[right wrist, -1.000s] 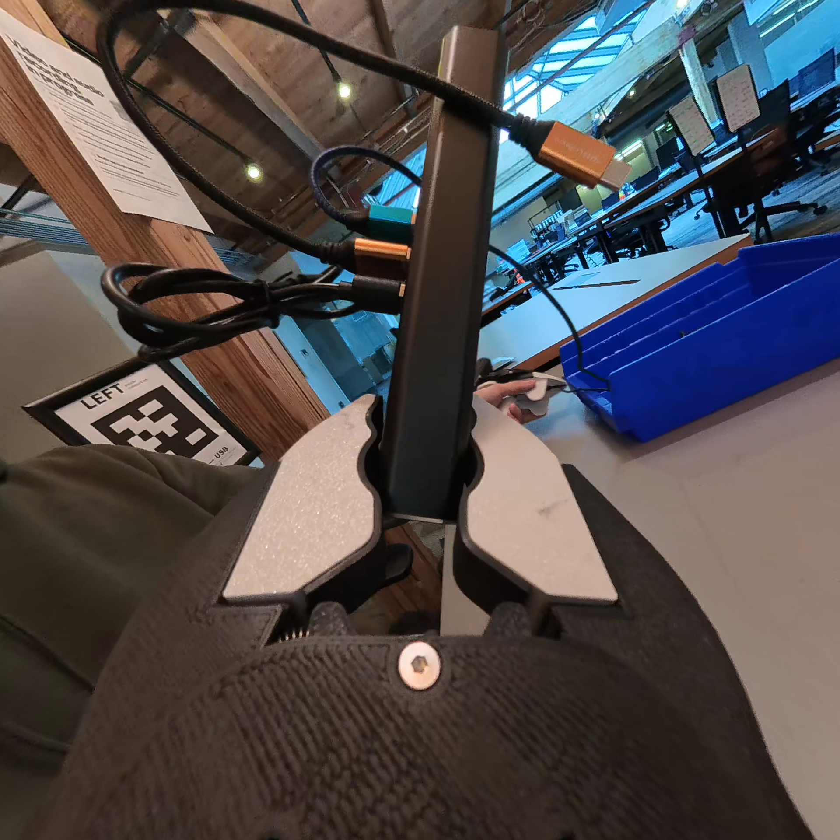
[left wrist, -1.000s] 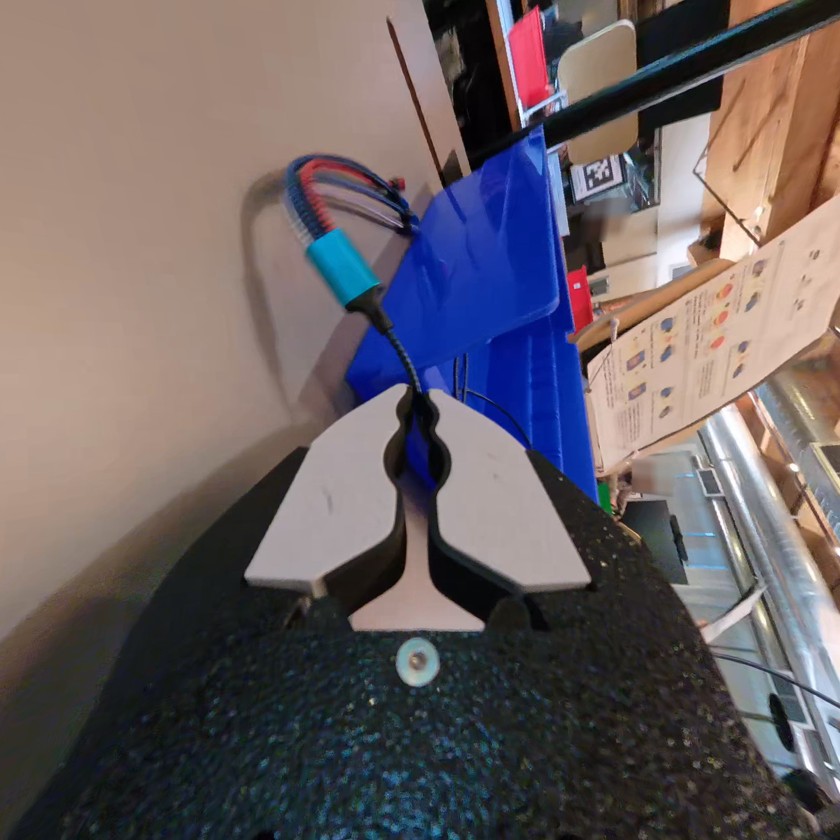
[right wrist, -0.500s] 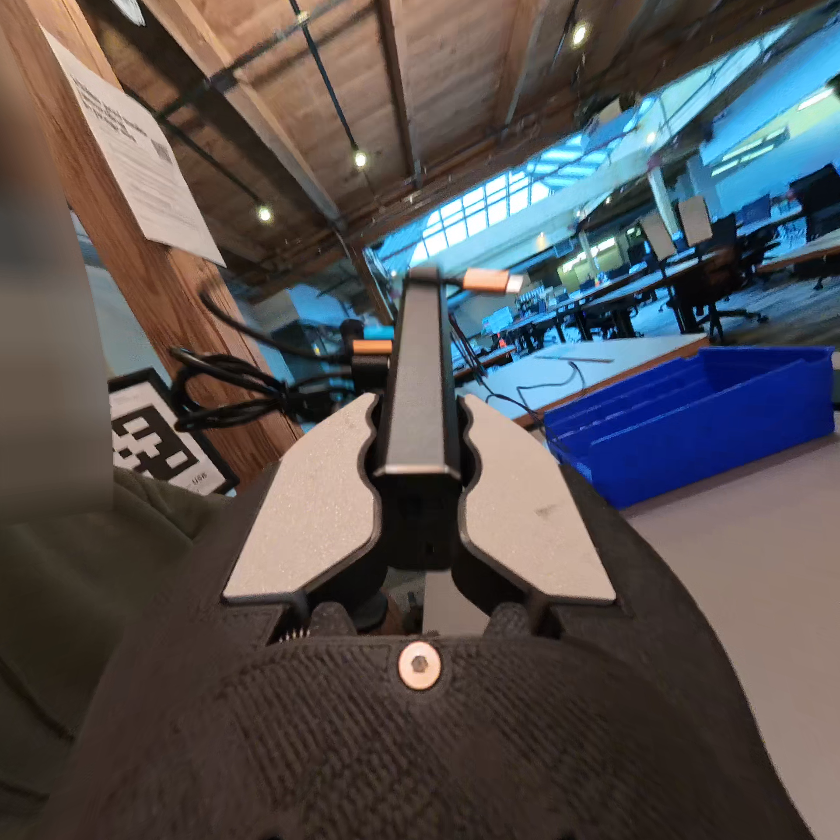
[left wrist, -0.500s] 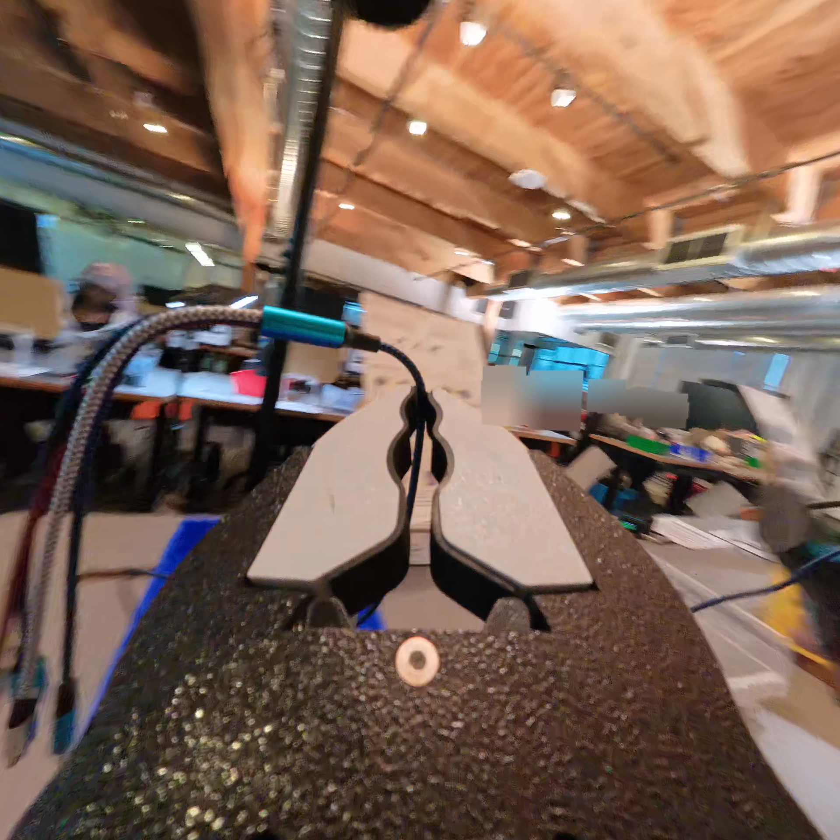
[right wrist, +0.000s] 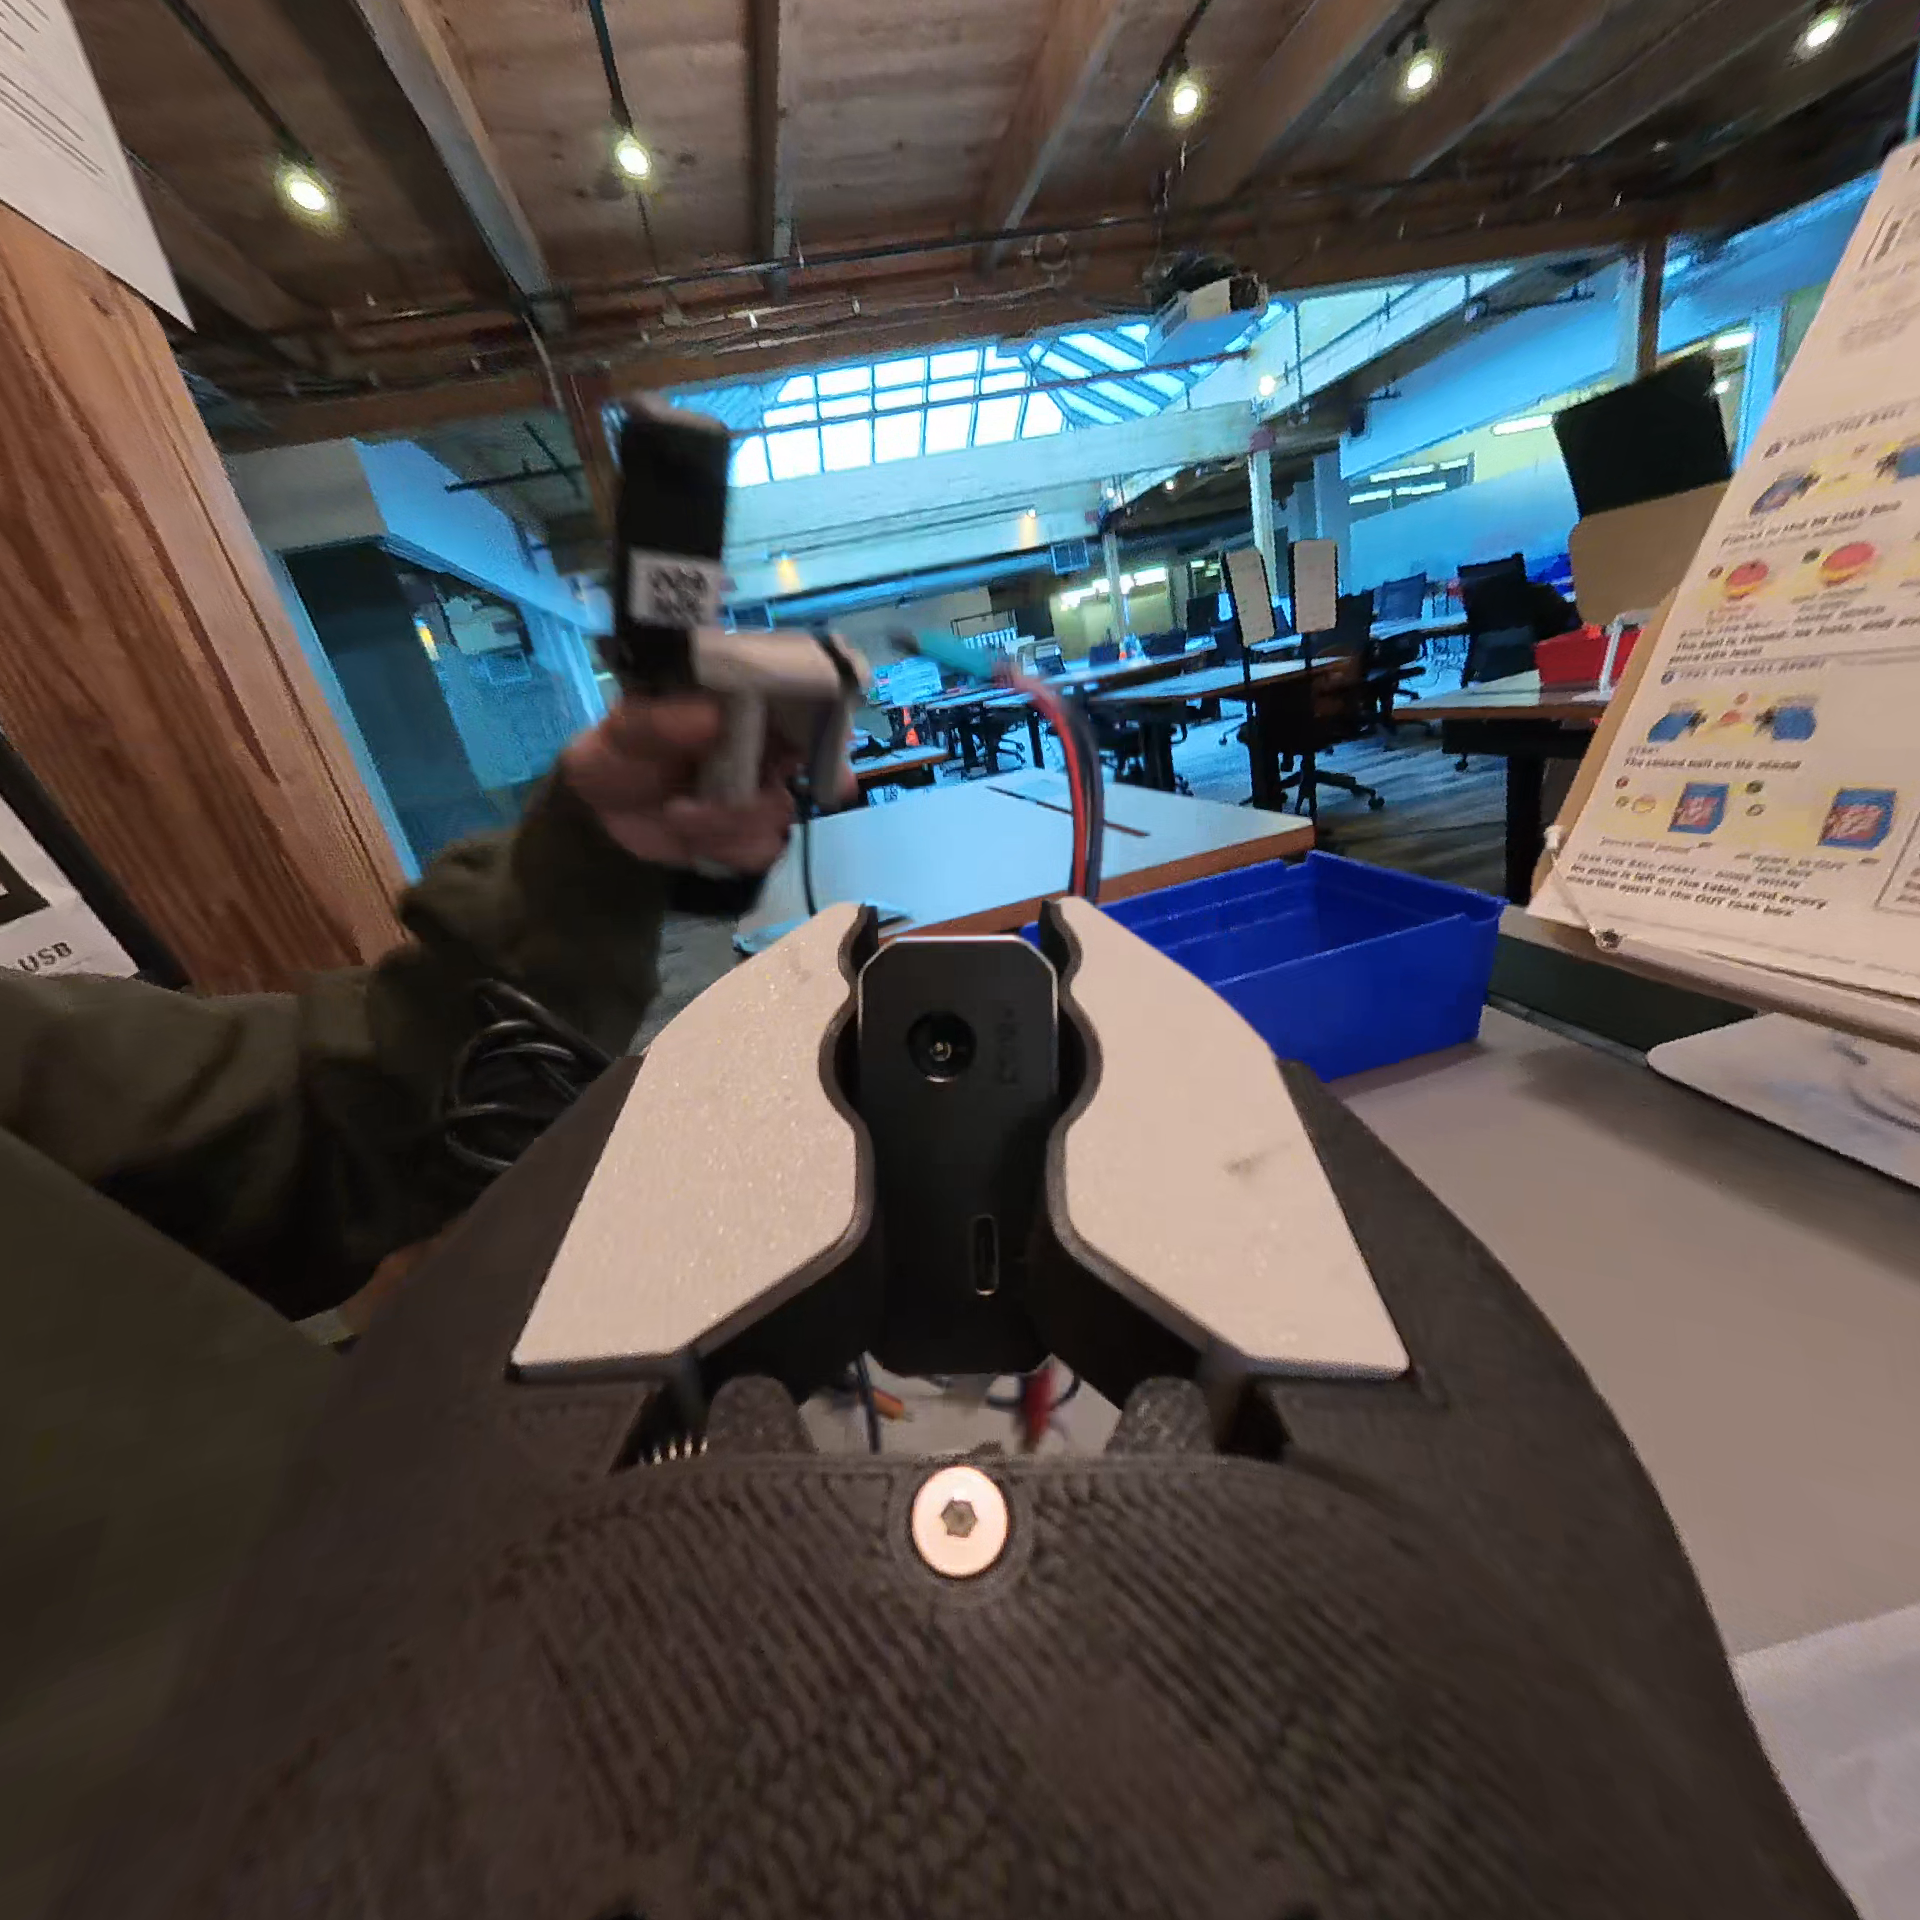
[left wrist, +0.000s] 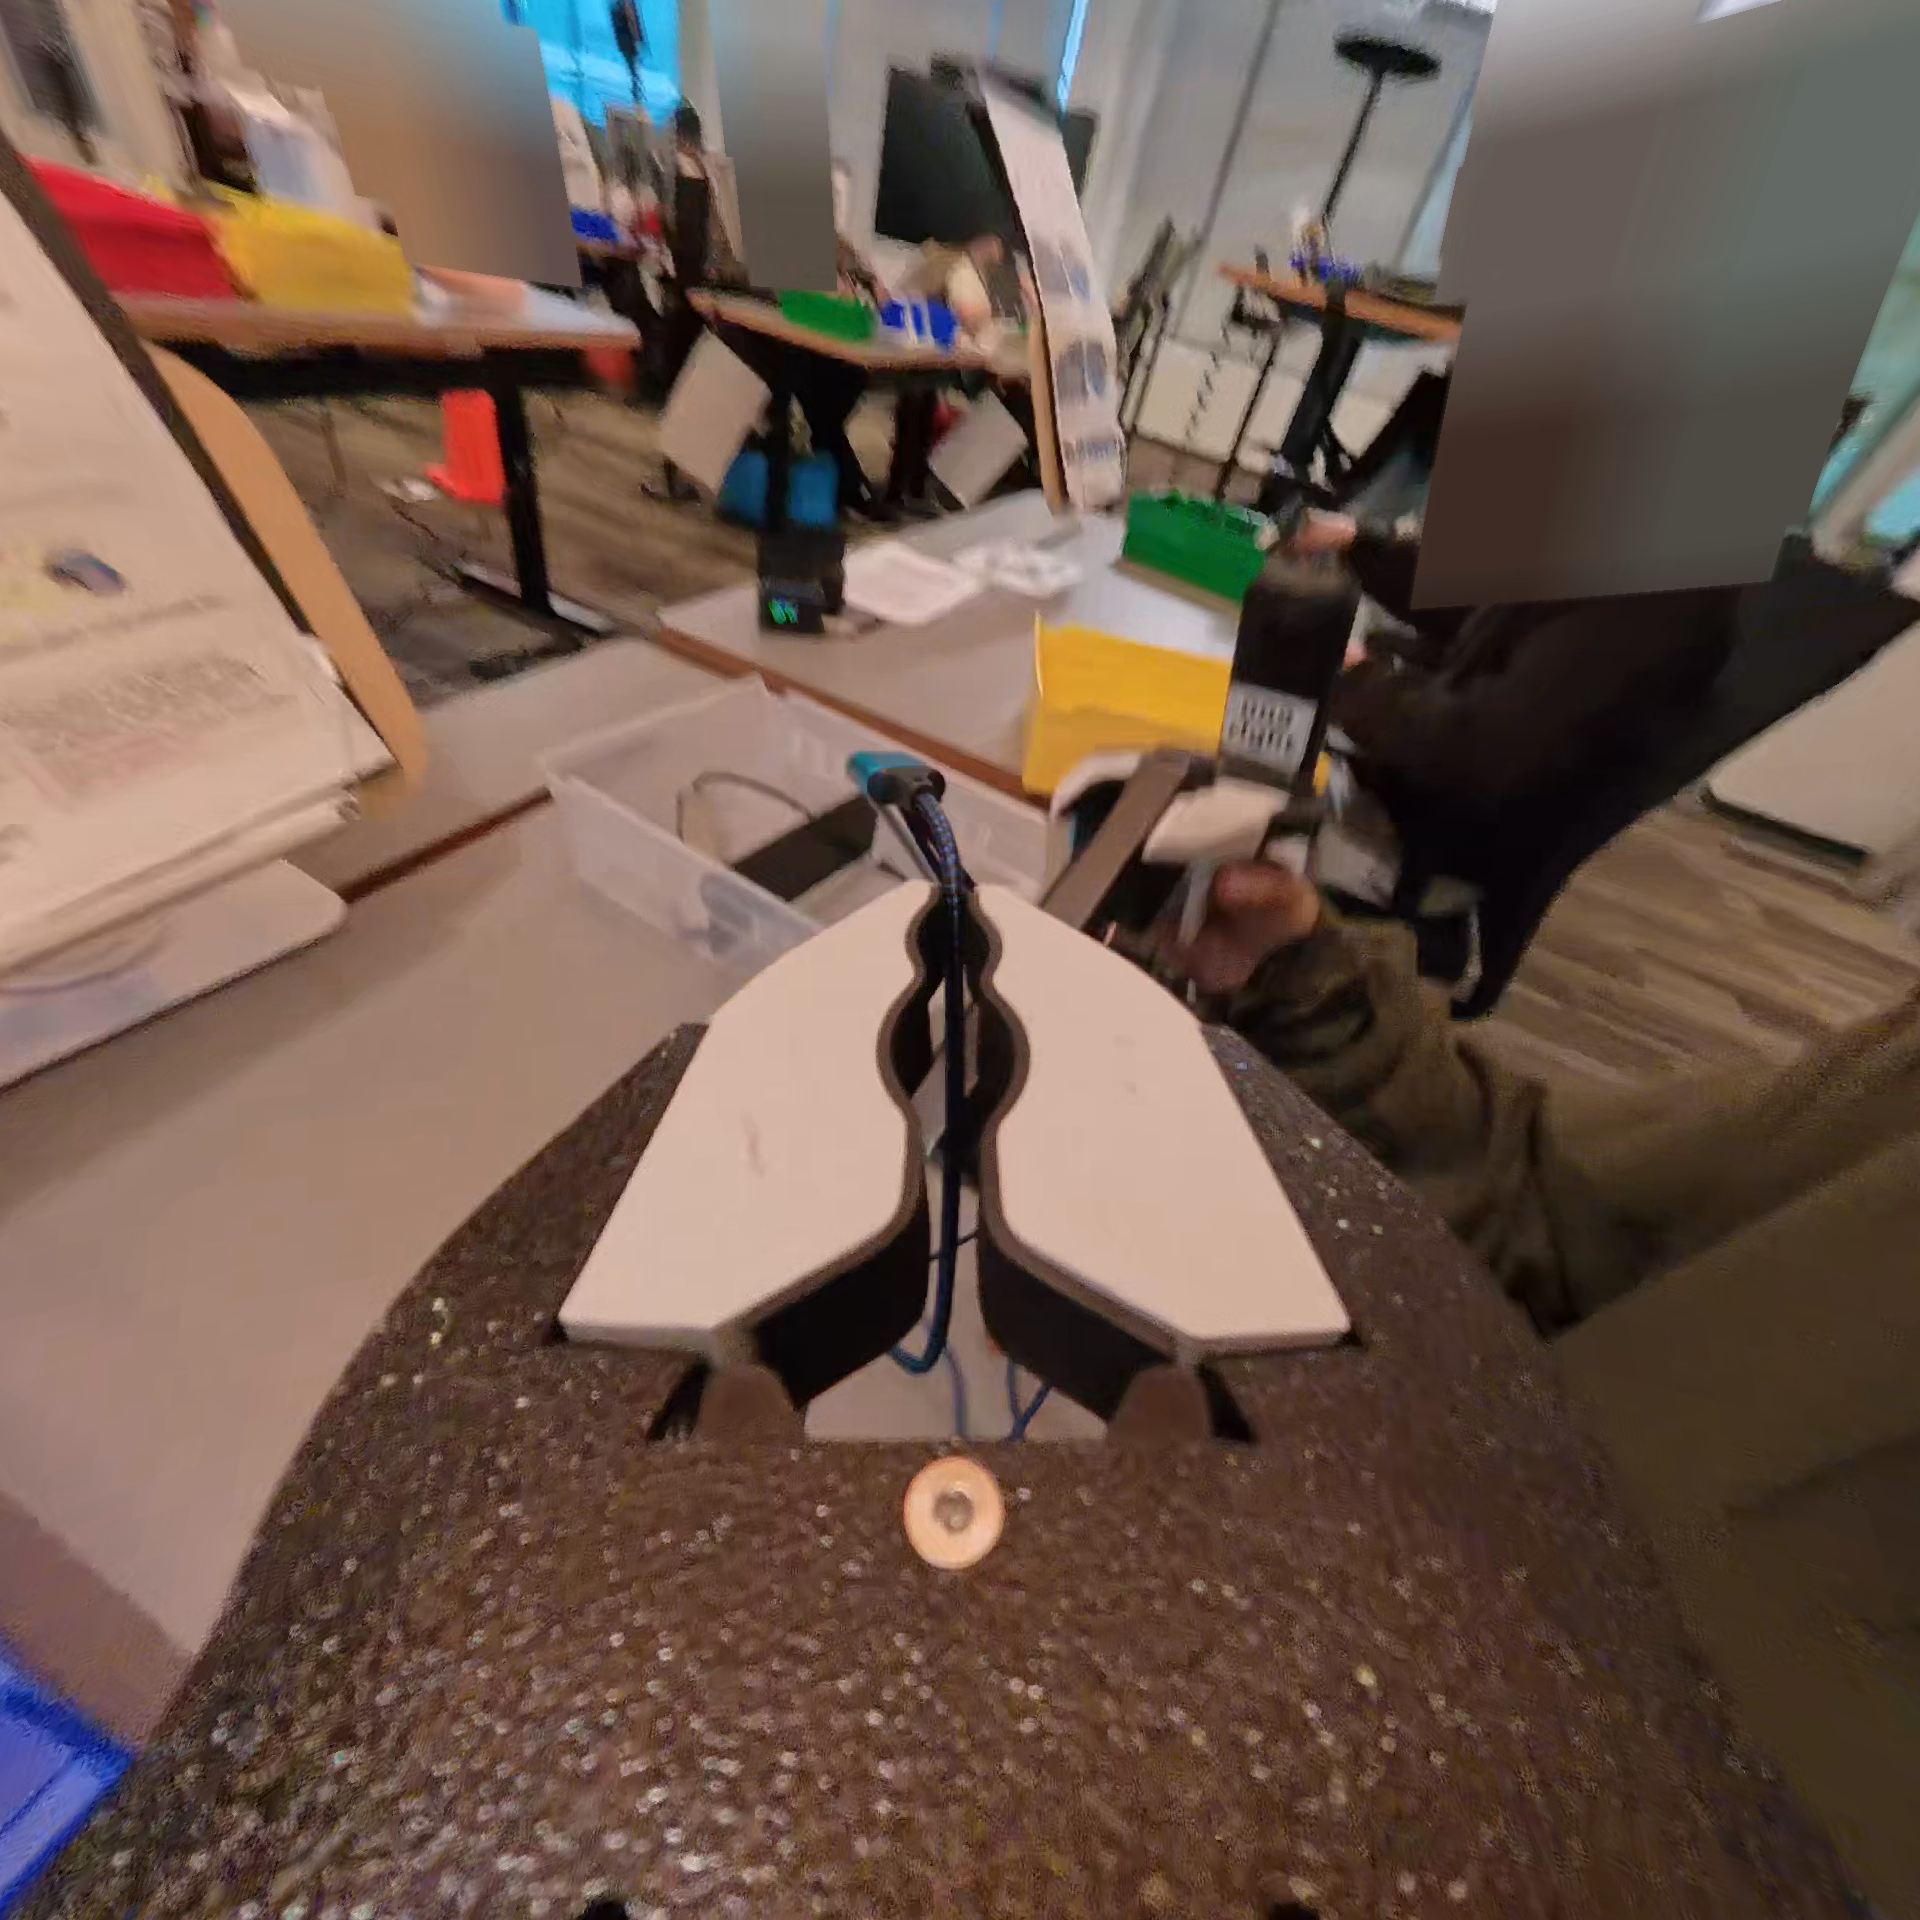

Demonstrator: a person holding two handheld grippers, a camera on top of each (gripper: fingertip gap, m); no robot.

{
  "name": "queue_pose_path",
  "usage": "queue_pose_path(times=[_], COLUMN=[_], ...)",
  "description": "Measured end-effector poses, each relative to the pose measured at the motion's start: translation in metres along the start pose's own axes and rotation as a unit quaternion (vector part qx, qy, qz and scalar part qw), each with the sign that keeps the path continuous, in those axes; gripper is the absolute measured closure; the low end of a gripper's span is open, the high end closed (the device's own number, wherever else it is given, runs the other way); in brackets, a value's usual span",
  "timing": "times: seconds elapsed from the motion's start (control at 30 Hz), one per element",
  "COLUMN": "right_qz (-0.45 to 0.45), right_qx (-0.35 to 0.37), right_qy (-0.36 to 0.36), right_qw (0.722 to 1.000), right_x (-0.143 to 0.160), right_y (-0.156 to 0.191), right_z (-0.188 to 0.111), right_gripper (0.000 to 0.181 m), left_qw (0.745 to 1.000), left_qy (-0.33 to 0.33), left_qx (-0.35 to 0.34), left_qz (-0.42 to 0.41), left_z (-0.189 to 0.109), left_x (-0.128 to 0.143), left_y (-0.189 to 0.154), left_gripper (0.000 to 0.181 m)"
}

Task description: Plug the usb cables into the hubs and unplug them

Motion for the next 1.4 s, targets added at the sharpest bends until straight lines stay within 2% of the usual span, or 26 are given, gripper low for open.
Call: queue_pose_path(times=[0.03, 0.1, 0.17, 0.27, 0.33, 0.4, 0.47, 0.53, 0.63, 0.7, 0.77, 0.93, 1.0, 1.07, 1.13, 1.2, 1.3, 1.33, 1.4], right_qz=[0.001, 0.006, 0.011, 0.033, 0.037, 0.042, 0.052, 0.073, 0.136, 0.181, 0.221, 0.297, 0.343, 0.397, 0.443, 0.465, 0.459, 0.440, 0.392], right_qx=[0.000, 0.009, 0.021, 0.036, 0.043, 0.050, 0.049, 0.044, 0.017, -0.011, -0.031, -0.081, -0.113, -0.137, -0.181, -0.199, -0.217, -0.217, -0.206], right_qy=[-0.009, -0.023, -0.035, -0.047, -0.053, -0.060, -0.071, -0.087, -0.107, -0.108, -0.107, -0.094, -0.100, -0.122, -0.136, -0.140, -0.099, -0.083, -0.057], right_qw=[1.000, 1.000, 0.999, 0.998, 0.997, 0.996, 0.995, 0.993, 0.985, 0.977, 0.969, 0.947, 0.927, 0.899, 0.868, 0.851, 0.856, 0.867, 0.895], right_x=[-0.004, -0.008, -0.007, -0.002, 0.000, 0.000, -0.001, -0.002, 0.004, 0.013, 0.023, 0.046, 0.055, 0.063, 0.072, 0.079, 0.089, 0.092, 0.097], right_y=[-0.001, -0.007, -0.014, -0.025, -0.029, -0.031, -0.032, -0.035, -0.040, -0.041, -0.040, -0.035, -0.033, -0.033, -0.031, -0.030, -0.024, -0.021, -0.018], right_z=[-0.004, -0.010, -0.014, -0.016, -0.016, -0.017, -0.019, -0.022, -0.021, -0.015, -0.005, 0.016, 0.023, 0.028, 0.034, 0.037, 0.044, 0.046, 0.048], right_gripper=[0.151, 0.151, 0.151, 0.151, 0.151, 0.151, 0.151, 0.151, 0.151, 0.151, 0.151, 0.151, 0.151, 0.151, 0.151, 0.151, 0.150, 0.144, 0.118], left_qw=[1.000, 0.997, 0.989, 0.967, 0.946, 0.930, 0.933, 0.942, 0.944, 0.938, 0.921, 0.893, 0.899, 0.911, 0.909, 0.917, 0.928, 0.932, 0.939], left_qy=[0.025, 0.067, 0.133, 0.202, 0.248, 0.259, 0.199, 0.089, -0.018, -0.045, -0.065, -0.129, -0.151, -0.209, -0.251, -0.260, -0.280, -0.284, -0.288], left_qx=[0.007, -0.035, -0.065, -0.146, -0.194, -0.237, -0.258, -0.243, -0.159, -0.115, -0.103, -0.075, -0.037, 0.000, 0.030, 0.045, 0.085, 0.091, 0.097], left_qz=[-0.006, -0.015, 0.009, 0.060, 0.076, 0.106, 0.151, 0.213, 0.289, 0.325, 0.371, 0.424, 0.409, 0.357, 0.331, 0.300, 0.231, 0.204, 0.163], left_z=[0.007, 0.021, 0.035, 0.049, 0.051, 0.047, 0.040, 0.033, 0.029, 0.035, 0.042, 0.053, 0.054, 0.049, 0.044, 0.042, 0.035, 0.034, 0.032], left_x=[0.015, 0.046, 0.080, 0.119, 0.135, 0.135, 0.122, 0.108, 0.116, 0.132, 0.142, 0.139, 0.135, 0.124, 0.113, 0.103, 0.089, 0.084, 0.076], left_y=[0.008, 0.029, 0.048, 0.083, 0.106, 0.122, 0.121, 0.105, 0.071, 0.052, 0.034, -0.006, -0.013, -0.023, -0.036, -0.040, -0.038, -0.036, -0.033], left_gripper=[0.179, 0.179, 0.179, 0.179, 0.177, 0.134, 0.111, 0.100, 0.101, 0.100, 0.098, 0.095, 0.099, 0.101, 0.104, 0.106, 0.109, 0.110, 0.112])
Point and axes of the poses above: each gripper's, where its closed fingertips meet, z out along the fingers, x out of its underside, y = z × x across the jaws, the point moved 7 cm from there along -z, back along the fingers, and after that the axes turned 6 degrees about -y, right-handed, at the moved point
